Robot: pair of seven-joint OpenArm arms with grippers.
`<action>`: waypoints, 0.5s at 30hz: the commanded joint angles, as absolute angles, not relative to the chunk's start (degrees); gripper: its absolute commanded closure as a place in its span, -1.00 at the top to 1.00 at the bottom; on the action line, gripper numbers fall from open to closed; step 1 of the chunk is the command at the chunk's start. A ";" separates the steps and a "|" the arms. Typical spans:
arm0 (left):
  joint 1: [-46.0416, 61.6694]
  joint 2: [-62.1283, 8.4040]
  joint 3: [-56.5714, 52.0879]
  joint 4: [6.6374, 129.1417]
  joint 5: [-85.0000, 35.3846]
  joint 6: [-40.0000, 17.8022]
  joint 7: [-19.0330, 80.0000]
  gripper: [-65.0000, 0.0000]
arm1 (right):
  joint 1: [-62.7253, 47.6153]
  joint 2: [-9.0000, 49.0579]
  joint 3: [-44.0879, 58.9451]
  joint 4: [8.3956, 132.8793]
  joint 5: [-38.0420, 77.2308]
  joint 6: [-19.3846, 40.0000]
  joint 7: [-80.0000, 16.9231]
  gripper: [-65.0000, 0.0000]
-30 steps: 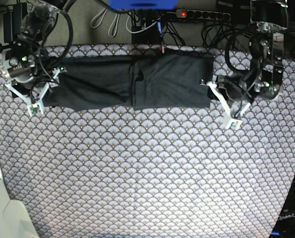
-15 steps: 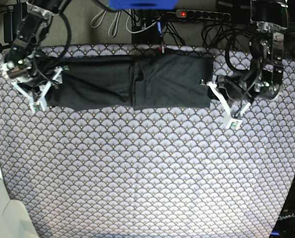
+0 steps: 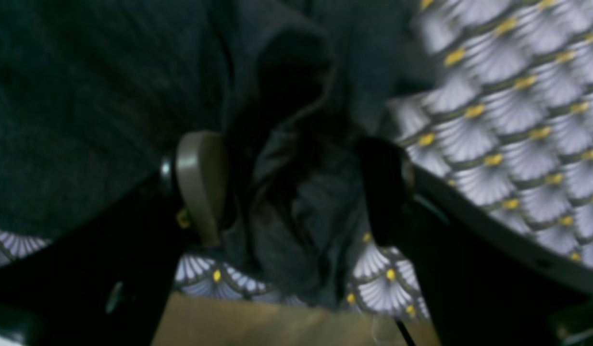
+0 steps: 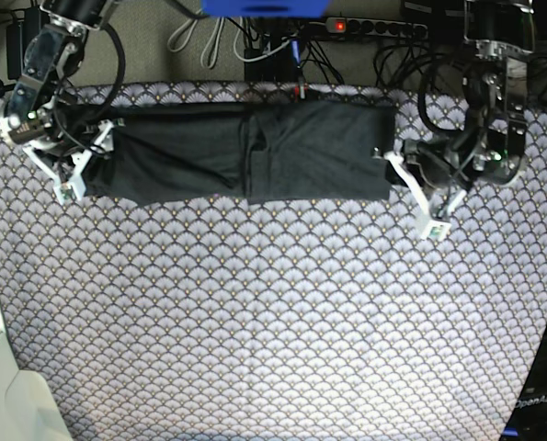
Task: Fold the T-shirt properly
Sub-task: 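Reposition the right gripper at the strip's other end and grasp it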
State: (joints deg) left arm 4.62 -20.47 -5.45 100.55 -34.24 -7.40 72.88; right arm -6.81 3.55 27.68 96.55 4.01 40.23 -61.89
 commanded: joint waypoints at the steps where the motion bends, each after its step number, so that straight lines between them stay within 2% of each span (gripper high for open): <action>1: 4.09 -21.32 -7.25 101.58 -34.86 -7.52 72.75 -0.98 | -6.29 4.53 27.82 96.40 3.74 40.00 -62.29 0.31; 15: 5.58 -21.41 -16.57 102.99 -34.68 -7.60 72.92 -0.98 | -6.20 5.32 27.91 95.25 5.14 40.00 -62.37 0.31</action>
